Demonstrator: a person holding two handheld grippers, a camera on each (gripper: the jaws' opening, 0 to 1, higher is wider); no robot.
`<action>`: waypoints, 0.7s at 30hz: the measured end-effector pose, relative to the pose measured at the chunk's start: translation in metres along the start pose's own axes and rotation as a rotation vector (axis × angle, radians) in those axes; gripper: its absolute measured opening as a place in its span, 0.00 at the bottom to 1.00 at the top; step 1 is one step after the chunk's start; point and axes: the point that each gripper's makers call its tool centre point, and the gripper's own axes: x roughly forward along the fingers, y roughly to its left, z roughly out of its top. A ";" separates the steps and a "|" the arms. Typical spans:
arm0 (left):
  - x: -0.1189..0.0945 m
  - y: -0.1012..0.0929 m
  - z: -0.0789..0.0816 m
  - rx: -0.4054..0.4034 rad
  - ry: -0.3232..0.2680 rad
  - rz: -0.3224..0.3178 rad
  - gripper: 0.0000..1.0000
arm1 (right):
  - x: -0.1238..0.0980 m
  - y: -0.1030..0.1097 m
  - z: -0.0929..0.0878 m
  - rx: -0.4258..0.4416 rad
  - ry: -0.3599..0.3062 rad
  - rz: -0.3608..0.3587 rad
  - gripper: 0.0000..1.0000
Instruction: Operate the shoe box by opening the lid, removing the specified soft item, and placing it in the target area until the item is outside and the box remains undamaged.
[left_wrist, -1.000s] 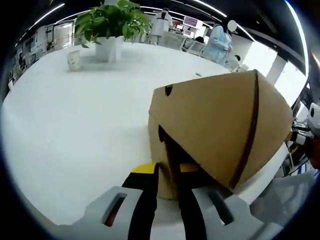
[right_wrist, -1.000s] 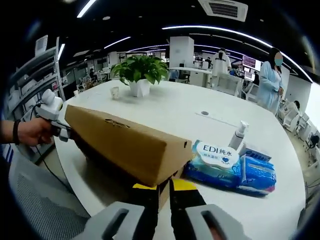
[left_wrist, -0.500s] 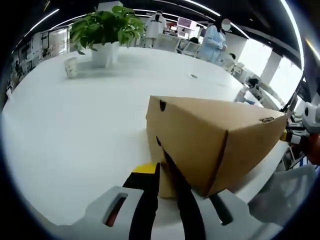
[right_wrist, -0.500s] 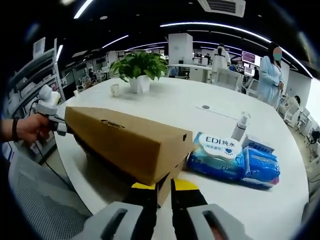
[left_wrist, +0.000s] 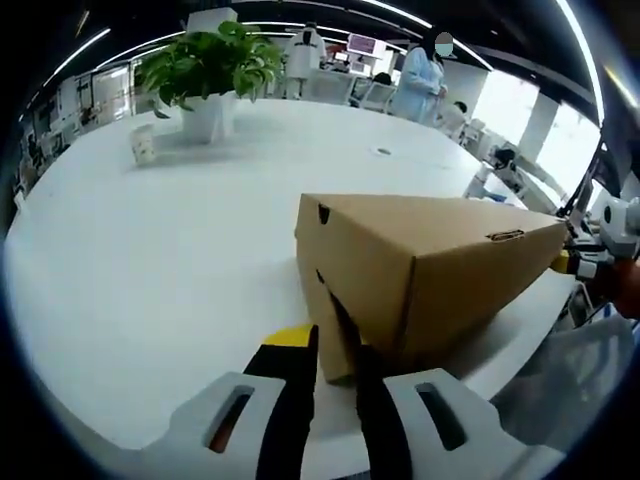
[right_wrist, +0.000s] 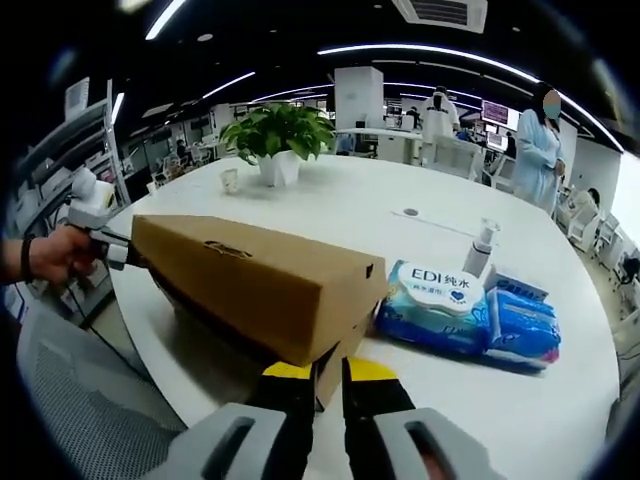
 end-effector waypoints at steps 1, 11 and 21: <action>-0.002 0.000 -0.001 0.008 0.001 0.001 0.12 | 0.000 0.000 0.000 0.001 0.001 0.001 0.05; -0.016 0.000 -0.001 0.028 -0.016 0.010 0.12 | -0.001 0.002 -0.004 0.006 0.006 0.008 0.04; -0.025 -0.009 -0.008 0.010 -0.021 -0.006 0.12 | 0.000 0.009 -0.010 0.019 0.007 0.023 0.04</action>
